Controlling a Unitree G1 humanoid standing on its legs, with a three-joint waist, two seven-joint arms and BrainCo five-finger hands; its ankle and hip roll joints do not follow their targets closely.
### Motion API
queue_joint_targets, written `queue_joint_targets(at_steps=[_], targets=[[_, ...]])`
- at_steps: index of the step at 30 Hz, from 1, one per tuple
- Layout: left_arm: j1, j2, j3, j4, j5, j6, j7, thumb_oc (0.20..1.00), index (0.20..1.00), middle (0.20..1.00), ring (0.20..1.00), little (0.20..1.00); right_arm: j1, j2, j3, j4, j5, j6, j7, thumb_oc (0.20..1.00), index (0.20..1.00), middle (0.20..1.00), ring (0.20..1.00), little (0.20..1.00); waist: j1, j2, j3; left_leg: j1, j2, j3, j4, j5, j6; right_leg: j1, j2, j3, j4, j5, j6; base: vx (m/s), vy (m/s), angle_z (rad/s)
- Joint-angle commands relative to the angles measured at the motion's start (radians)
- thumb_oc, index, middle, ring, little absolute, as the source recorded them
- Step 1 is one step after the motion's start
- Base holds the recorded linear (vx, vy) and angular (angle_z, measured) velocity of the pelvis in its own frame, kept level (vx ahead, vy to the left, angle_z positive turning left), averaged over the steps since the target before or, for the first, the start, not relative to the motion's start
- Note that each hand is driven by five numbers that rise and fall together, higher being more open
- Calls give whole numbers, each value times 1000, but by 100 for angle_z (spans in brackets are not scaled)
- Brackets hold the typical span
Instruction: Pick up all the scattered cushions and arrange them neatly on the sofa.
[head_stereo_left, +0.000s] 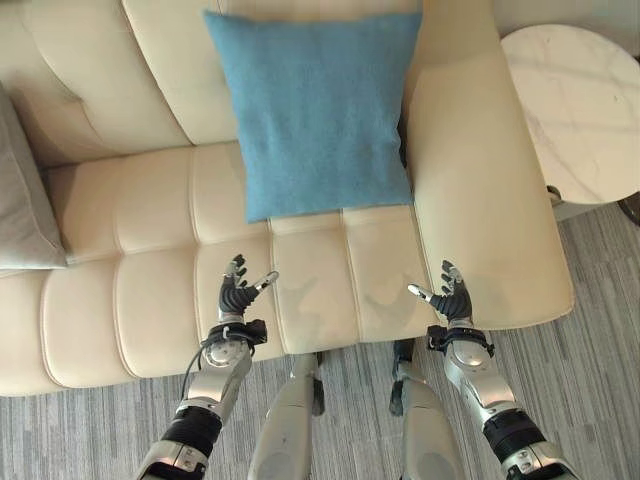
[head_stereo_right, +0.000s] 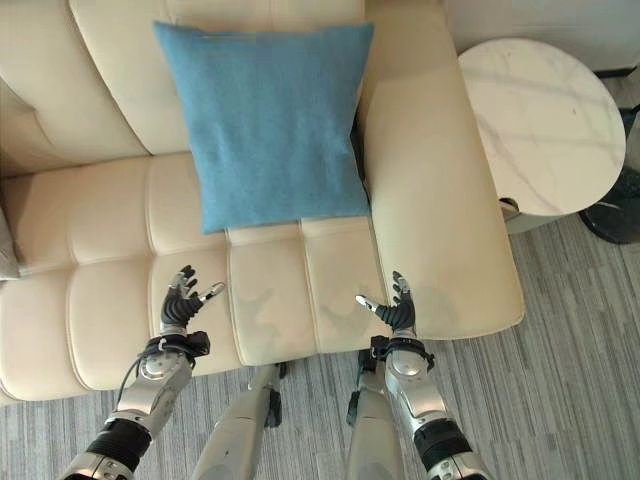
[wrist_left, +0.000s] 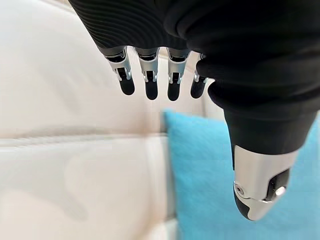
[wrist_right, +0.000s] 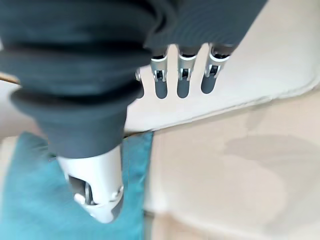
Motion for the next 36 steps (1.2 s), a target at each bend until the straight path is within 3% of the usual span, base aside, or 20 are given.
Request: queue_joint_targets(at_steps=[1,6,11,18,25,31,36], targets=[[-13,40,7,-21,56,-16,-33,1000,1000,1000,1000,1000,-28,-6,14,-44,34,-38,75,1000,1000,1000,1000,1000,-12,-23,-20,18,42,-9,22,-95,-32,43,-8,-17,4,-56,25,44,11,3],[125,60,29,-84,68,-8,-77,1000,1000,1000,1000,1000,75,-25,17,-70,-29,-23,132,1000,1000,1000,1000,1000,-8,-28,-79,123,52,1,-27,-97,-31,128,3,-25,-29,-57,32,37,5,-2],[187,83,43,-5,156,21,-117,1000,1000,1000,1000,1000,114,-45,-13,50,-140,-2,128,1000,1000,1000,1000,1000,-9,-28,-119,195,53,13,-59,-105,-27,184,12,-23,-48,-64,38,26,20,-9],[182,71,66,346,305,58,-133,1000,1000,1000,1000,1000,104,-64,-58,463,-253,36,103,1000,1000,1000,1000,1000,-9,-29,-171,264,51,24,-69,-125,-25,244,17,-18,-62,-78,39,24,10,-3],[166,31,77,629,367,82,-107,1000,1000,1000,1000,1000,111,-59,-94,660,-235,46,107,1000,1000,1000,1000,1000,-16,-27,-204,312,50,32,-74,-139,-23,281,21,-11,-71,-86,39,25,6,0],[160,23,85,668,366,88,-104,1000,1000,1000,1000,1000,110,-58,-110,684,-217,49,102,1000,1000,1000,1000,1000,-18,-30,-207,327,42,34,-78,-148,-16,284,16,-6,-64,-85,41,3,40,-1],[152,25,95,638,337,83,-92,1000,1000,1000,1000,1000,94,-56,-117,648,-207,51,87,1000,1000,1000,1000,1000,-16,-32,-157,317,36,49,-78,-146,-5,228,8,9,-11,-71,51,-151,51,-15]])
